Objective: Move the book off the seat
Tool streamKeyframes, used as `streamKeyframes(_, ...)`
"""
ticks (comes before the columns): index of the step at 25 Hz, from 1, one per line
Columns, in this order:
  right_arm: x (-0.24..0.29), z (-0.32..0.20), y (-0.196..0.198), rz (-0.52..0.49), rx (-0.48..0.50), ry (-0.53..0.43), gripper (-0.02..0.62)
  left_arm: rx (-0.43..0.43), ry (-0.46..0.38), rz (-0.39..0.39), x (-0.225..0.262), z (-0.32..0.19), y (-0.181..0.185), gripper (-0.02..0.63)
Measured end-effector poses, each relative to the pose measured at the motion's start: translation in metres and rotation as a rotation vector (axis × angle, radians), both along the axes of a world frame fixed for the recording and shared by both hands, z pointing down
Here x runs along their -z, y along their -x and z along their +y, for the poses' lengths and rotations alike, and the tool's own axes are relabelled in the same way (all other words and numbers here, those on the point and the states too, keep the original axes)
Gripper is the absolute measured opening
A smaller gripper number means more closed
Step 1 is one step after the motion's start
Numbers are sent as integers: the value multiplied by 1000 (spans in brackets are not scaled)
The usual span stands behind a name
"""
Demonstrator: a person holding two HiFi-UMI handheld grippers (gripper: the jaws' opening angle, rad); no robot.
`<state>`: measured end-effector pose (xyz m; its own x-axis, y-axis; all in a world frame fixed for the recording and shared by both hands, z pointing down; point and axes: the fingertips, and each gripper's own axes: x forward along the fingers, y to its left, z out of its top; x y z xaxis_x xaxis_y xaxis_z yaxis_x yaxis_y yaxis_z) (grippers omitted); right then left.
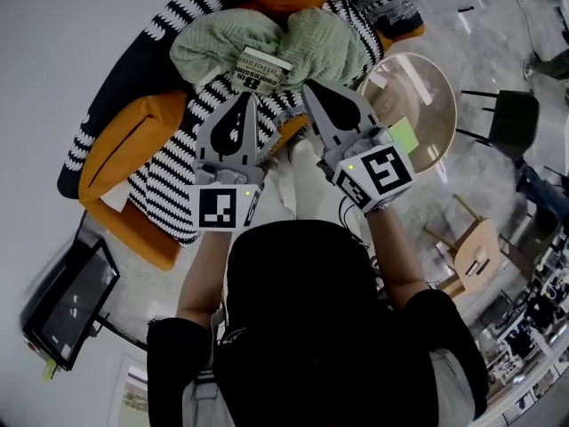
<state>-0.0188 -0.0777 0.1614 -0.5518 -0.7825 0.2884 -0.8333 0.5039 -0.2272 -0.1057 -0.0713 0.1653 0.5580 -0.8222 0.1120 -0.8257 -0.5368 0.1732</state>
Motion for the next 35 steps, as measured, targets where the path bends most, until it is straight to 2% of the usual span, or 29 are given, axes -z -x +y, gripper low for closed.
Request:
streamKeyframes(6, -55, -14, 1, 6, 60, 98, 14, 53, 32, -12, -35, -23, -7, 10)
streamKeyframes(13, -109, -37, 5, 1, 86, 150, 14, 121, 68, -1, -74, -42, -1, 11)
streamKeyframes(18, -156, -47, 1, 26, 107, 191, 14, 156, 127, -3, -124, -48, -5, 10)
streamKeyframes(27, -234, -62, -4, 76, 157, 221, 14, 166, 166, -19, -191, -62, -21, 11)
streamKeyframes(35, -288, -70, -3, 57, 265, 218, 15, 151, 173, -54, -237, -70, -31, 9)
